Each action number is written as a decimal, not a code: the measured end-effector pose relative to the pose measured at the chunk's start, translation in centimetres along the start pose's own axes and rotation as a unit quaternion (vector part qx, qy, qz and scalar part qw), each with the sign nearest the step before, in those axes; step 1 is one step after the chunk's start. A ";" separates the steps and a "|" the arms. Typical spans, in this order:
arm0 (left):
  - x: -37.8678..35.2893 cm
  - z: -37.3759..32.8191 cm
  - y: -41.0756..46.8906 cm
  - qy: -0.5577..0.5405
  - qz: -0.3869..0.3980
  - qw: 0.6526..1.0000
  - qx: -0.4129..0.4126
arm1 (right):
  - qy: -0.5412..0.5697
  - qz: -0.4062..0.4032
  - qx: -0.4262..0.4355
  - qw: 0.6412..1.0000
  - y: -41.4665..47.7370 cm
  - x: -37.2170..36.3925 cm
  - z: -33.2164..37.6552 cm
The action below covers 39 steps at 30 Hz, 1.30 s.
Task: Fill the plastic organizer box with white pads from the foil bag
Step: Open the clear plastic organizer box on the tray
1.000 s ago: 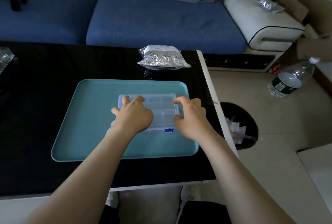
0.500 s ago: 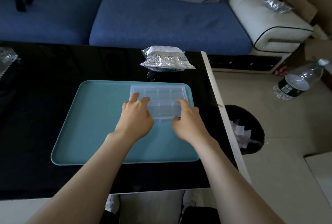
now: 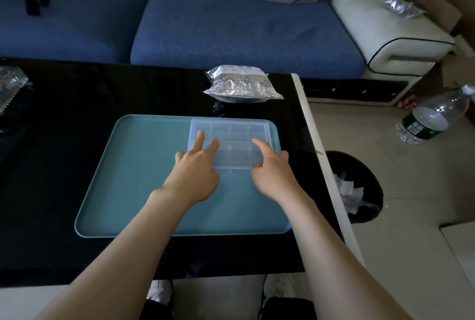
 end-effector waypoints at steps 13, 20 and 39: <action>0.0 -0.1 -0.7 -0.052 -0.010 0.998 0.027 | -0.074 0.001 0.001 0.997 -0.4 -0.6 0.0; -0.5 -0.8 -1.2 -0.068 0.047 0.995 0.051 | -0.166 -0.012 -0.022 0.986 -1.2 -0.7 0.9; 1.3 -3.4 -3.2 -0.127 -0.024 0.978 0.164 | -0.257 -0.063 0.004 0.964 -4.9 2.3 2.5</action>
Point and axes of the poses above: each hand's wrist, its own y-axis towards the middle knuckle, its own x-axis out of the back of the hand, z = x × y, the point moved 1 cm from there along y, towards the middle knuckle, and after that the axes turned 4 degrees about y, right-handed, at the moved point
